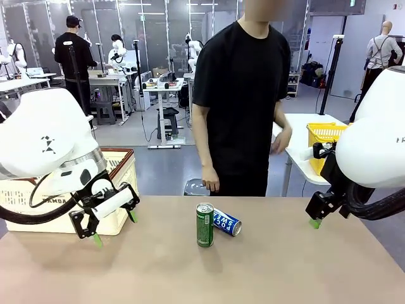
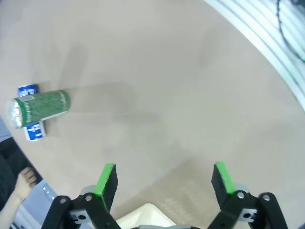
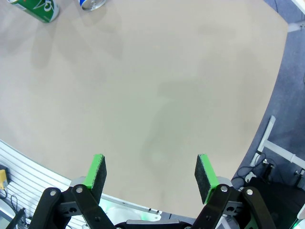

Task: Place the drinks into the Shopping basket.
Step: Pick up one drink and place it into the Shopping basket.

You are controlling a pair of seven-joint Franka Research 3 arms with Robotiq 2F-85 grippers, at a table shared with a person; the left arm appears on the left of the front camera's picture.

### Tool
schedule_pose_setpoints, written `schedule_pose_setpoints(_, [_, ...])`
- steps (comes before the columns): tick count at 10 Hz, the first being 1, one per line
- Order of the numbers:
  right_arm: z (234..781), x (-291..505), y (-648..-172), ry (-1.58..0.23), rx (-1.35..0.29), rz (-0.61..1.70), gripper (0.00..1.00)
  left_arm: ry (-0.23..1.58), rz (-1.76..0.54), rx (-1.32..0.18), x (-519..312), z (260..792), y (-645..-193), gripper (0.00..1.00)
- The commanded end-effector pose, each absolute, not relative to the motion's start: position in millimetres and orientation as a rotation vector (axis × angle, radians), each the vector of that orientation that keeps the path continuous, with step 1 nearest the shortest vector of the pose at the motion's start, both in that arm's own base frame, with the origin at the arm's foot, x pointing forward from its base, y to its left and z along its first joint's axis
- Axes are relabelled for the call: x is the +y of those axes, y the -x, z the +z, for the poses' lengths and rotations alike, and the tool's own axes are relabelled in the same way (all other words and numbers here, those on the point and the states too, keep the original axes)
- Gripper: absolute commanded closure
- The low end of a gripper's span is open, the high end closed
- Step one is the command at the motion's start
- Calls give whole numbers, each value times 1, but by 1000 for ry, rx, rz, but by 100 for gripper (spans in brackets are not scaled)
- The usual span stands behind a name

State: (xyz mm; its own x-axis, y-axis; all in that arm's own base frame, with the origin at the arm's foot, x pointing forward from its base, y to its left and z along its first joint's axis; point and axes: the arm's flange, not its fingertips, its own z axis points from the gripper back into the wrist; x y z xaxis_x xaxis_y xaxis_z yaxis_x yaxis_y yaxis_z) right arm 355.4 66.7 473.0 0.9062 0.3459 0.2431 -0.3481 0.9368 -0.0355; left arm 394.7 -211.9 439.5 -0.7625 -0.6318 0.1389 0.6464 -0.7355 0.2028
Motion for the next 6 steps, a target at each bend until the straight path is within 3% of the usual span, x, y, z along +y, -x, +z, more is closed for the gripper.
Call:
schedule_pose_setpoints(1, [473, 66, -355, -14, -246, 365, 7, 77, -2434, -334, -234, 445, -415, 0])
schedule_pose_setpoints(6, [473, 66, -355, -14, -246, 365, 7, 22, -2521, -267, -346, 456, -467, 0])
